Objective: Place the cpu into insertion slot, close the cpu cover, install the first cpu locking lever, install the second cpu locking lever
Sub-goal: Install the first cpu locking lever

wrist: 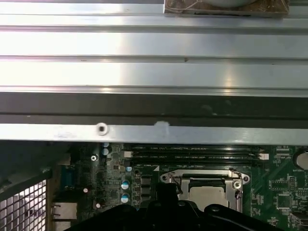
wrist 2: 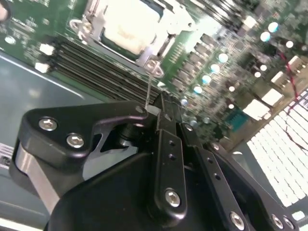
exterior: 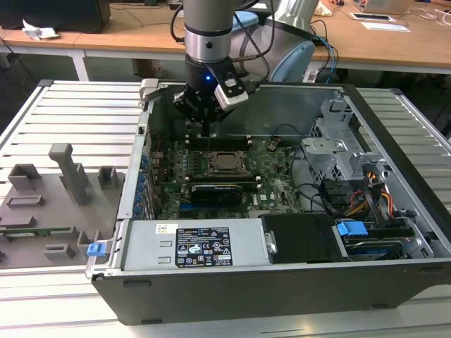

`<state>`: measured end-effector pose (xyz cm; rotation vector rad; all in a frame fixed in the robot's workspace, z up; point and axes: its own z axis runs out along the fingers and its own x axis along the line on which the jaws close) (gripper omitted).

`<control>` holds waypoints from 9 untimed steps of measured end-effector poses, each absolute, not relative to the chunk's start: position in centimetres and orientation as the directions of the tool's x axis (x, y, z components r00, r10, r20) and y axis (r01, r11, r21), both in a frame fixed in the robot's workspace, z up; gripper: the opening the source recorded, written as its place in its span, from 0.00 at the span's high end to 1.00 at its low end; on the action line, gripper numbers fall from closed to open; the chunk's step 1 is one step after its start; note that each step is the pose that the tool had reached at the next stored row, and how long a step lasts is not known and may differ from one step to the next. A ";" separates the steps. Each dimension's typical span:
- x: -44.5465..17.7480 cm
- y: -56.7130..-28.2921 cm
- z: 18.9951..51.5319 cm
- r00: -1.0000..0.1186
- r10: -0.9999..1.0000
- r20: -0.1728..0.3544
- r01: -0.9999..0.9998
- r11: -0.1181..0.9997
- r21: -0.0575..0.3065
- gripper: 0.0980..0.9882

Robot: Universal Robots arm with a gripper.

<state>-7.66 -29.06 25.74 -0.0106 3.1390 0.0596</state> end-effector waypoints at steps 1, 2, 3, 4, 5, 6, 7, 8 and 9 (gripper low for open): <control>-7.1 -29.0 25.7 -1.000 -0.007 0.000 -0.007 0.999 0.038 0.99; -6.7 -29.0 25.6 -1.000 -0.007 0.001 -0.007 0.999 0.038 0.99; -6.1 -29.0 25.5 -1.000 -0.007 0.005 -0.007 0.999 0.038 0.99; -5.7 -29.0 25.5 -1.000 -0.007 0.008 -0.006 0.999 0.038 0.99; -4.9 -29.0 25.3 -1.000 -0.007 0.016 -0.007 0.999 0.038 0.99; -4.6 -29.0 25.2 -1.000 -0.010 0.017 -0.009 0.999 0.038 0.99; -4.5 -29.0 25.2 -1.000 -0.015 0.017 -0.015 0.999 0.040 0.99; -4.5 -29.0 25.1 -1.000 -0.026 0.016 -0.025 0.999 0.040 0.99; -4.5 -29.0 25.1 -0.999 -0.033 0.016 -0.033 0.999 0.040 0.99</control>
